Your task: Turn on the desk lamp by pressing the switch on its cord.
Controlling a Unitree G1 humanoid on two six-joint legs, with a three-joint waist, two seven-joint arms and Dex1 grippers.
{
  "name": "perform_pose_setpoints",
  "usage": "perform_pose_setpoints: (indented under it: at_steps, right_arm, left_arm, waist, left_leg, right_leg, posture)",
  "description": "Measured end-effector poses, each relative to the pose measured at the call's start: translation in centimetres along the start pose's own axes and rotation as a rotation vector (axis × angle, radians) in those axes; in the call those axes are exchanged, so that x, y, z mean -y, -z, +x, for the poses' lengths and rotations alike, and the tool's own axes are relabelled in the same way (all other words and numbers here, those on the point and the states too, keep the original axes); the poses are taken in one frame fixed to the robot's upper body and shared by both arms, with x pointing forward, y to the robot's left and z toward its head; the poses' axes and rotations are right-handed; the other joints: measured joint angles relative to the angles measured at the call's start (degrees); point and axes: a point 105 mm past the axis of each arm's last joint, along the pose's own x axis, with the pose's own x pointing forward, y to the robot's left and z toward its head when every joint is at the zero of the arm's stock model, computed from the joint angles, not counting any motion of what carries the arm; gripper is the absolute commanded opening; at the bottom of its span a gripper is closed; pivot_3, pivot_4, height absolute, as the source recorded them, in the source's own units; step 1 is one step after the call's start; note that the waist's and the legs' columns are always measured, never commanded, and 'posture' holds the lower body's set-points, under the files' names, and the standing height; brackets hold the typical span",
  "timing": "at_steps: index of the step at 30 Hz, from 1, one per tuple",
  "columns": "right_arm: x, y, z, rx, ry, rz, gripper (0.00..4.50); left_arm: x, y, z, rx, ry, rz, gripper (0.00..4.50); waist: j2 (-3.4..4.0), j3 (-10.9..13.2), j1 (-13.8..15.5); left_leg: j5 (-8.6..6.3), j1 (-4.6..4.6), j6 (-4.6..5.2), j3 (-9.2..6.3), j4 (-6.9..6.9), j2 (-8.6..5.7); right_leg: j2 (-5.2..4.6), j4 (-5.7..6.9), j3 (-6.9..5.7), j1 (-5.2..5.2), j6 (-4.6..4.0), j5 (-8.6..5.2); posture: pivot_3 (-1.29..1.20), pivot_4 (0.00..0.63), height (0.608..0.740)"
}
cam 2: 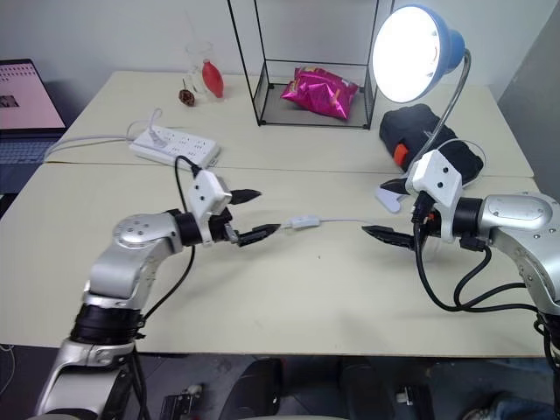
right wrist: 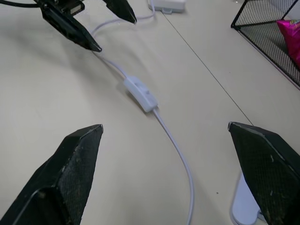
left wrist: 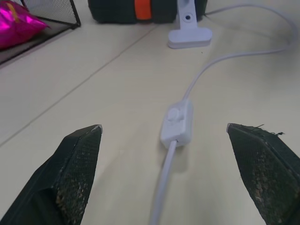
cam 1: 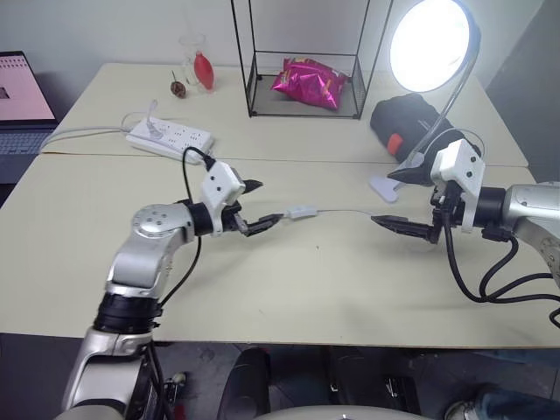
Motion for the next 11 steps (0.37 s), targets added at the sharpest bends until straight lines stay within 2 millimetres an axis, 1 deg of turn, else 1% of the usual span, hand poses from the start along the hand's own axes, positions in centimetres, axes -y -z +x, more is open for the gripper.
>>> perform_pose_setpoints:
  at_steps: [4,8,10,11]
  right_arm:
    - [0.2,0.7,-0.4,0.008,-0.013,0.003,4.5]
    - [0.9,0.9,-1.1,0.02,-0.019,0.008,4.5]
    - [1.3,1.0,-1.4,0.02,-0.018,0.005,4.5]
    - [1.3,1.0,-1.4,0.019,-0.018,0.003,4.5]
  left_arm:
    - [-1.2,0.0,-3.1,-0.056,-0.071,0.015,4.44]
    - [-2.6,-0.7,-6.2,-0.074,-0.154,0.024,4.44]
    - [-2.8,-0.8,-7.1,-0.078,-0.178,0.019,4.44]
    - [-2.8,-0.7,-7.2,-0.078,-0.178,0.017,4.44]
  waist:
    - [0.01,0.0,0.2]
    - [0.01,0.0,0.2]
    - [0.01,0.0,0.2]
    - [0.01,0.0,0.2]
  left_leg:
    - [0.0,0.0,0.0,-0.03,0.0,0.02]
    - [0.0,0.01,0.0,0.0,0.03,0.0]
    - [0.0,0.02,0.0,0.02,0.04,0.01]
    - [0.0,0.02,0.0,0.02,0.04,0.01]
  right_leg:
    - [0.01,0.02,-0.04,-0.01,0.0,0.0]
    - [-0.02,0.01,-0.03,0.0,0.0,0.0]
    - [-0.02,0.01,-0.03,0.01,0.0,0.0]
    - [-0.02,0.01,-0.03,0.01,0.0,0.0]
  posture:
    - [0.0,0.15,0.74]
    - [0.0,0.15,0.74]
    - [0.0,0.15,0.74]
    - [0.0,0.15,0.74]
